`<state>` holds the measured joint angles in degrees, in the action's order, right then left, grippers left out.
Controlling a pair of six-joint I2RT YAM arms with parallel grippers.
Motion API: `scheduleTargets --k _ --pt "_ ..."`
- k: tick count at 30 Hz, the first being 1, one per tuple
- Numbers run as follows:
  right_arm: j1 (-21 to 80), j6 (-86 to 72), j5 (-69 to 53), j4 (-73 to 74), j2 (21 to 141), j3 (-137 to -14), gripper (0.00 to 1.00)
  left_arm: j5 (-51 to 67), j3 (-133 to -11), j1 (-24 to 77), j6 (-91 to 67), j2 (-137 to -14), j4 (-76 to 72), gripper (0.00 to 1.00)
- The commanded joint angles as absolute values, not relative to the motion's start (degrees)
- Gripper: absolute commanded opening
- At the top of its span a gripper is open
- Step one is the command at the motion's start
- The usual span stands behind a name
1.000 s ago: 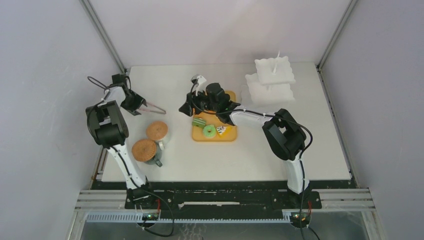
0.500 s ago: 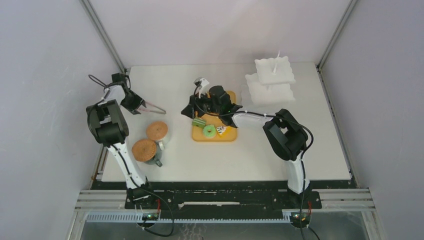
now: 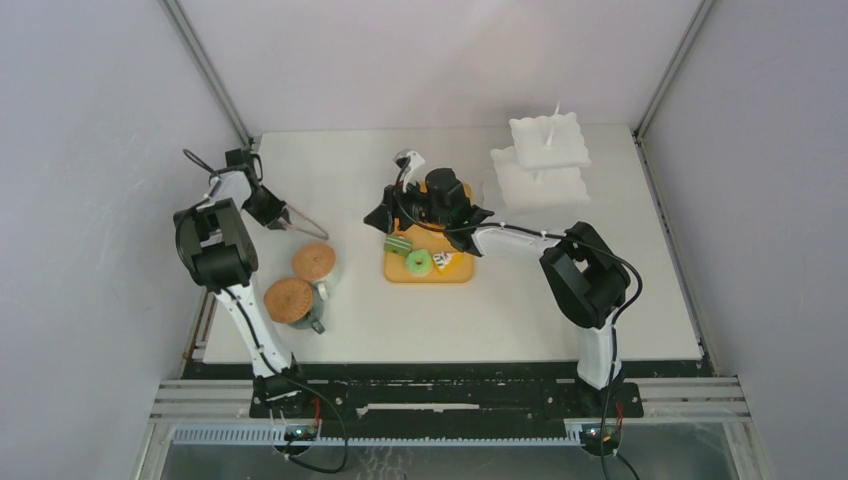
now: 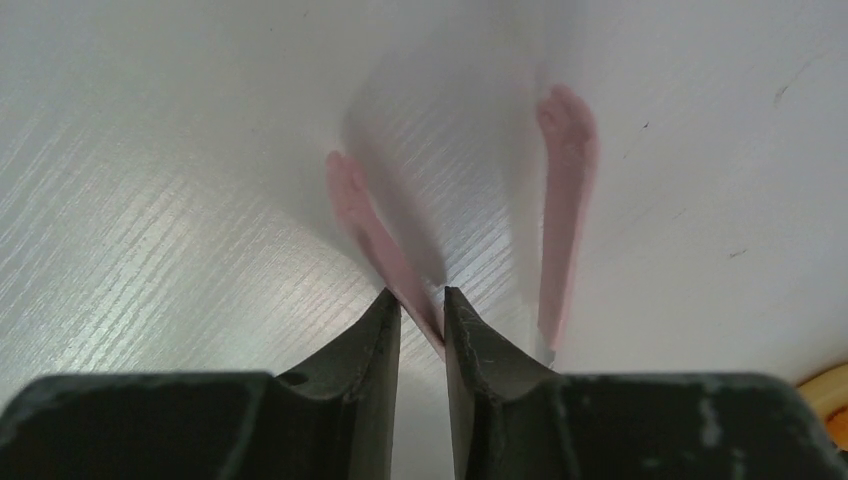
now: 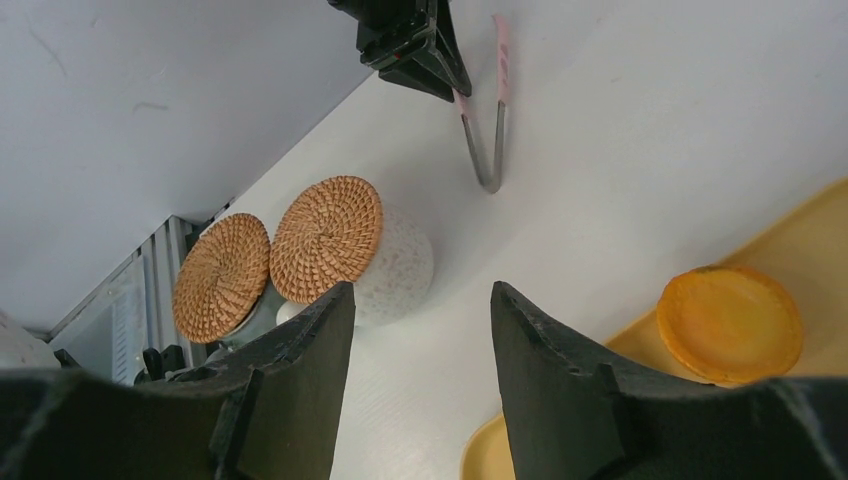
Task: Serve the afternoon tea
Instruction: Pick up the clamp from the center of the board.
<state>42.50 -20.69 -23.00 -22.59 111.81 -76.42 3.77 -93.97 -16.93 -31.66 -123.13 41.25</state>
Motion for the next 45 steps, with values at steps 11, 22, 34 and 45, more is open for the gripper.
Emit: scheduleTargets --k 11,22,34,45 --pt "43.66 -19.87 -21.20 -23.12 107.17 -75.86 0.60 6.06 -96.01 -17.41 -30.45 -122.69 41.53 0.10" --pt "45.10 -17.45 -17.19 -20.58 105.47 -75.38 0.60 8.94 -94.63 -17.26 -34.73 -117.97 31.97 0.00" --pt "48.16 -8.41 -4.31 -17.32 100.47 -73.09 0.61 5.50 -94.63 -15.75 -40.60 -108.99 21.95 0.00" --pt "54.00 -4.33 8.36 -12.29 91.48 -71.46 0.63 -2.68 -98.86 -2.67 -39.05 -96.07 25.83 0.00"
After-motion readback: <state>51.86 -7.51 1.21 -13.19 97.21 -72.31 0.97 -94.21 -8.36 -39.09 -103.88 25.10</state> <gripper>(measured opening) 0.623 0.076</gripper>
